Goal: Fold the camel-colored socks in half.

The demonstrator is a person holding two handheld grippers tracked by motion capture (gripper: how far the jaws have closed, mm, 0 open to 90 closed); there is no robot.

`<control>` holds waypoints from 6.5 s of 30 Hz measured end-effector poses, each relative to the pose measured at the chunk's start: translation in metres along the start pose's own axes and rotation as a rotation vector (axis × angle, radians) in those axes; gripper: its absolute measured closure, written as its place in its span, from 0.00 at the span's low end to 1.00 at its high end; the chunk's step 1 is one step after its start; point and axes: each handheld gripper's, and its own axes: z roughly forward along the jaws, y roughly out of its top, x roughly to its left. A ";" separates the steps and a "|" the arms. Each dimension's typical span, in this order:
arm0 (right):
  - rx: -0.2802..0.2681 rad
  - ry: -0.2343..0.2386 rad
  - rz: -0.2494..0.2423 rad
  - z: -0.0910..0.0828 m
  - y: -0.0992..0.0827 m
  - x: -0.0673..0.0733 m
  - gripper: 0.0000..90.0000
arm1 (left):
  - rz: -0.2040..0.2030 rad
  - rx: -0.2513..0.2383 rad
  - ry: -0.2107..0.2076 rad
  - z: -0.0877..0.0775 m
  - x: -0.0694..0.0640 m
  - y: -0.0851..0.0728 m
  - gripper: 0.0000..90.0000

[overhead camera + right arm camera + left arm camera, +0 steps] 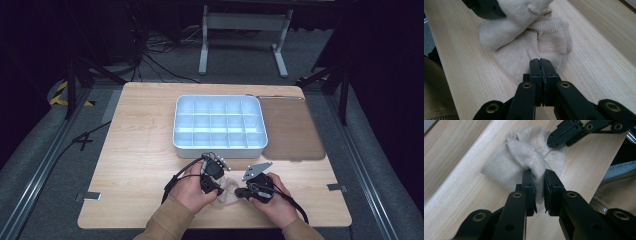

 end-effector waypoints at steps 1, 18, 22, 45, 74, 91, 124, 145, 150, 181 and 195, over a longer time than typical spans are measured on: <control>-0.001 0.000 0.000 0.000 0.000 0.000 1.00 | -0.002 0.000 -0.002 0.001 0.000 0.000 0.90; 0.006 -0.021 -0.023 -0.003 0.002 0.004 0.90 | -0.011 -0.124 -0.089 -0.015 0.002 -0.006 0.68; -0.013 -0.015 -0.020 -0.012 0.006 0.005 0.89 | -0.011 -0.170 -0.072 -0.031 0.002 -0.013 0.66; -0.082 0.050 -0.148 -0.022 0.064 0.036 0.91 | -0.142 -0.216 0.035 -0.068 0.017 -0.065 0.68; -0.026 -0.039 -0.092 -0.013 0.026 0.016 0.84 | 0.071 -0.236 0.090 0.005 0.009 -0.021 0.93; -0.035 -0.043 -0.100 0.001 0.006 0.007 0.74 | 0.090 -0.187 0.097 0.016 0.011 -0.018 0.92; -0.034 -0.038 -0.033 -0.002 0.000 -0.005 0.76 | 0.113 -0.011 -0.059 0.021 0.000 -0.025 1.00; -0.082 -0.099 -0.053 -0.027 0.005 0.001 0.91 | 0.074 -0.101 -0.028 -0.005 0.009 -0.029 0.89; -0.104 -0.086 -0.070 -0.023 0.011 0.009 0.94 | 0.017 -0.143 0.015 -0.010 0.019 -0.032 0.87; -0.063 -0.048 -0.039 0.008 0.012 0.009 0.99 | 0.022 -0.059 0.058 0.019 0.022 -0.028 0.89; -0.075 -0.044 -0.021 0.007 0.008 0.009 0.99 | 0.098 -0.115 0.060 0.016 0.013 -0.020 0.90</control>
